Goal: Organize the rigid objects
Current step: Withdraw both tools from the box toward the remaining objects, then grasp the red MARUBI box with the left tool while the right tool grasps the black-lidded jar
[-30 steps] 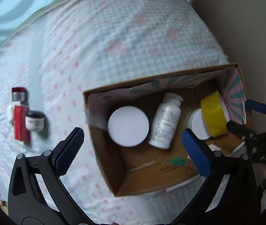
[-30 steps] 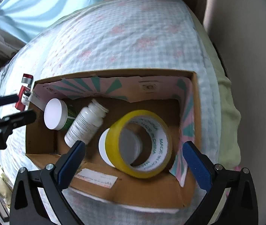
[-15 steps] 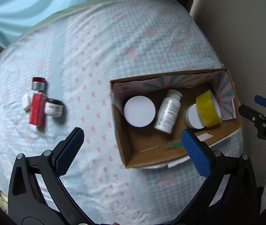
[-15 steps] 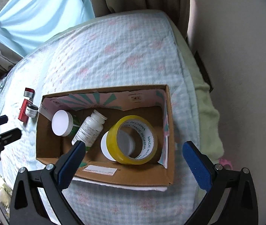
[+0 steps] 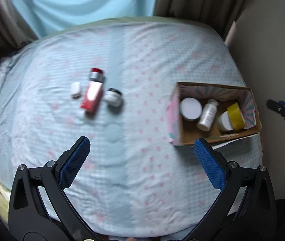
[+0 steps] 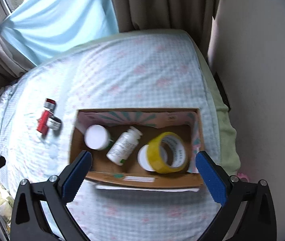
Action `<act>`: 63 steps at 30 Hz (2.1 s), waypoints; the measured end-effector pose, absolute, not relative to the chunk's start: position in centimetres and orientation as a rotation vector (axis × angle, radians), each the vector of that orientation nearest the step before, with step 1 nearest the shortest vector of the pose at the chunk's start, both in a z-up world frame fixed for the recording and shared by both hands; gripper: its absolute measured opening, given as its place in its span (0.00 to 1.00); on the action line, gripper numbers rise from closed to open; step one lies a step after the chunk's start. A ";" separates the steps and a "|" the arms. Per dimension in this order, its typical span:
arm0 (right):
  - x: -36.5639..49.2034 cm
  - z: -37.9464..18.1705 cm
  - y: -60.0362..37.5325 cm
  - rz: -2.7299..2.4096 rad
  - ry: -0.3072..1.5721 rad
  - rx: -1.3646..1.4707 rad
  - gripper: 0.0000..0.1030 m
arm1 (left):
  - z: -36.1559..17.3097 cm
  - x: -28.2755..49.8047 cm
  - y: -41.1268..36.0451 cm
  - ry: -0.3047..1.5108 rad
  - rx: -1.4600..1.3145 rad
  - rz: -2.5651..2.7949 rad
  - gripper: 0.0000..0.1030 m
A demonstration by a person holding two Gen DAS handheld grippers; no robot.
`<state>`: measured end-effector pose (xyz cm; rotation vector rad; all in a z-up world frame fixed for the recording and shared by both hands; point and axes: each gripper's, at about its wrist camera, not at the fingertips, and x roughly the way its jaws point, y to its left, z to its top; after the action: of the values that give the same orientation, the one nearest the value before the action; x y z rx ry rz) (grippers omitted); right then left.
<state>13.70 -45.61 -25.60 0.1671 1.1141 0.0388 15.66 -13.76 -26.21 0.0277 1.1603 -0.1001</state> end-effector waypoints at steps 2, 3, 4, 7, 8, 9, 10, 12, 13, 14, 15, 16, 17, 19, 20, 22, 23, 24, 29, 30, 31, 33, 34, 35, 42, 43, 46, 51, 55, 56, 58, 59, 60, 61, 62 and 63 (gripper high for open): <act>13.0 -24.3 -44.3 0.045 1.091 0.183 1.00 | -25.8 15.0 -11.7 1.151 0.012 -0.094 1.00; 12.6 -23.6 -43.6 0.048 1.082 0.193 1.00 | -25.5 14.6 -10.2 1.145 -0.004 -0.092 1.00; 12.2 -23.0 -42.8 0.051 1.074 0.203 1.00 | -25.3 14.3 -9.1 1.142 -0.019 -0.092 1.00; 11.1 -21.4 -40.2 0.044 1.052 0.211 1.00 | -24.8 14.1 -5.8 1.128 -0.062 -0.103 1.00; 10.8 -21.0 -39.3 0.043 1.047 0.217 1.00 | -24.6 14.1 -4.9 1.121 -0.068 -0.105 1.00; 10.6 -20.7 -38.4 0.039 1.045 0.225 1.00 | -24.2 14.2 -3.4 1.113 -0.071 -0.104 1.00; 10.6 -20.6 -37.4 0.038 1.054 0.239 1.00 | -24.1 14.3 -2.5 1.110 -0.072 -0.104 1.00; 10.7 -20.4 -35.3 0.044 1.072 0.262 1.00 | -23.7 14.8 -0.3 1.103 -0.081 -0.117 1.00; 10.7 -20.3 -34.3 0.046 1.074 0.269 1.00 | -23.6 14.9 0.6 1.098 -0.083 -0.123 1.00; 10.8 -20.2 -33.4 0.047 1.075 0.278 1.00 | -23.5 15.1 1.4 1.094 -0.086 -0.128 1.00; 10.8 -20.2 -32.3 0.048 1.074 0.291 1.00 | -23.3 15.4 2.8 1.086 -0.094 -0.139 1.00; 10.9 -20.1 -31.2 0.050 1.075 0.308 1.00 | -23.2 15.5 3.5 1.081 -0.100 -0.148 1.00; 11.0 -20.2 -30.1 0.052 1.078 0.321 1.00 | -23.2 15.7 4.8 1.078 -0.109 -0.166 1.00; 11.5 -20.5 -27.7 0.056 1.093 0.341 1.00 | -23.2 16.3 6.4 1.085 -0.106 -0.187 1.00; 11.8 -20.7 -26.6 0.056 1.102 0.348 1.00 | -23.3 16.7 7.2 1.089 -0.100 -0.194 1.00; 12.6 -21.1 -24.0 0.050 1.117 0.362 1.00 | -23.8 17.6 8.7 1.101 -0.094 -0.217 1.00; 13.0 -21.3 -23.0 0.048 1.124 0.368 1.00 | -24.0 18.1 9.3 1.107 -0.094 -0.227 1.00; 13.4 -21.5 -21.9 0.046 1.131 0.374 1.00 | -24.4 18.7 10.0 1.116 -0.093 -0.240 1.00; 16.2 -23.1 -17.1 0.043 1.179 0.385 1.00 | -27.0 22.3 11.7 1.174 -0.071 -0.296 1.00; 16.7 -23.5 -16.5 0.042 1.187 0.386 1.00 | -27.7 23.0 11.7 1.186 -0.063 -0.307 1.00; 17.4 -24.0 -15.8 0.040 1.198 0.388 1.00 | -28.4 23.9 11.7 1.199 -0.053 -0.318 1.00; 18.6 -24.9 -14.8 0.037 1.218 0.394 1.00 | -30.0 25.5 11.4 1.223 -0.040 -0.338 1.00; 19.4 -25.5 -14.4 0.037 1.231 0.400 1.00 | -30.6 26.1 11.2 1.233 -0.038 -0.342 1.00; 20.0 -26.0 -14.1 0.037 1.243 0.405 1.00 | -31.3 26.7 10.9 1.244 -0.039 -0.346 1.00; 25.4 -31.6 -13.6 0.021 1.345 0.483 1.00 | -36.8 31.6 8.1 1.333 -0.052 -0.342 1.00; 26.3 -32.7 -13.8 0.016 1.359 0.503 1.00 | -37.9 32.6 7.5 1.349 -0.049 -0.336 1.00; 28.8 -35.8 -14.2 -0.016 1.408 0.546 1.00 | -40.6 34.8 5.6 1.383 -0.017 -0.321 0.99; 32.4 -41.0 -14.6 -0.052 1.474 0.597 1.00 | -45.7 37.5 2.8 1.451 0.063 -0.297 0.96; 34.0 -45.0 -14.8 -0.075 1.533 0.666 1.00 | -49.5 38.5 1.1 1.500 0.126 -0.284 0.89; 34.2 -45.8 -14.7 -0.078 1.545 0.678 1.00 | -50.1 38.6 0.8 1.507 0.139 -0.282 0.87; 34.6 -47.2 -14.5 -0.079 1.568 0.699 0.97 | -51.5 38.9 0.2 1.523 0.171 -0.271 0.82; 34.8 -47.8 -14.4 -0.077 1.580 0.704 0.95 | -51.8 39.0 0.0 1.527 0.175 -0.270 0.80; 34.9 -48.3 -14.3 -0.077 1.593 0.708 0.93 | -52.5 39.1 -0.3 1.533 0.183 -0.269 0.78; 35.0 -49.0 -14.2 -0.083 1.606 0.715 0.93 | -52.8 39.2 -0.5 1.535 0.189 -0.268 0.75; 35.1 -49.5 -14.2 -0.087 1.614 0.723 0.92 | -53.2 39.3 -0.7 1.537 0.194 -0.268 0.71; 35.2 -49.9 -14.2 -0.090 1.617 0.731 0.92 | -53.5 39.4 -0.9 1.541 0.198 -0.269 0.70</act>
<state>35.18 -14.15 -49.88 0.7310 1.6175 -0.0904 39.41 -0.91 -53.52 0.1979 1.5414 -0.2695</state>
